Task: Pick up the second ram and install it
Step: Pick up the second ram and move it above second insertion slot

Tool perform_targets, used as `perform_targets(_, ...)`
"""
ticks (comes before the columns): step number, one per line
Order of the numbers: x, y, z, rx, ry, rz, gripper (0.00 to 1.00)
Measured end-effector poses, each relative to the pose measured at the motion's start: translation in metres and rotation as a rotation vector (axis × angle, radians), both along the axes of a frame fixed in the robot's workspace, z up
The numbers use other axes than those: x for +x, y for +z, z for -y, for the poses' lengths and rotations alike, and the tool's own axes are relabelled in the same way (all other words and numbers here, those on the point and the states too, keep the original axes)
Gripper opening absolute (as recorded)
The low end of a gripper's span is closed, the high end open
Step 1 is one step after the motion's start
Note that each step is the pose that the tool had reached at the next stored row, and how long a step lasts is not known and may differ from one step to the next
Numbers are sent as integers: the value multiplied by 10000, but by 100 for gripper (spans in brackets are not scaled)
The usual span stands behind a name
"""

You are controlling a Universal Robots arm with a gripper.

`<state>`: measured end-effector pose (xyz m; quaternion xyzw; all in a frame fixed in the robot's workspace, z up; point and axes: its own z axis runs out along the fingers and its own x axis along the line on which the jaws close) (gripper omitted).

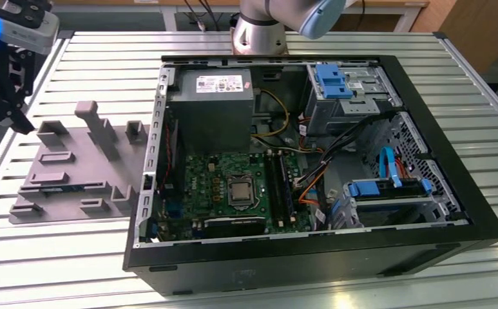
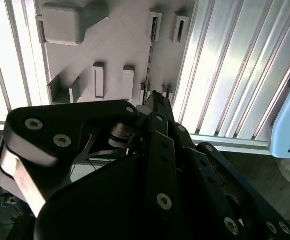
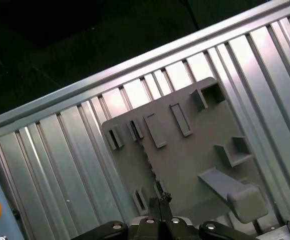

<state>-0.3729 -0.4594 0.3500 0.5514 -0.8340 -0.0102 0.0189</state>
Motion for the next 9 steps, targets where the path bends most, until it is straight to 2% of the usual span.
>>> perform_targets(6,-1,0,1,-2,136,2,11)
perform_targets(9,-1,-2,1,-1,542,4,11)
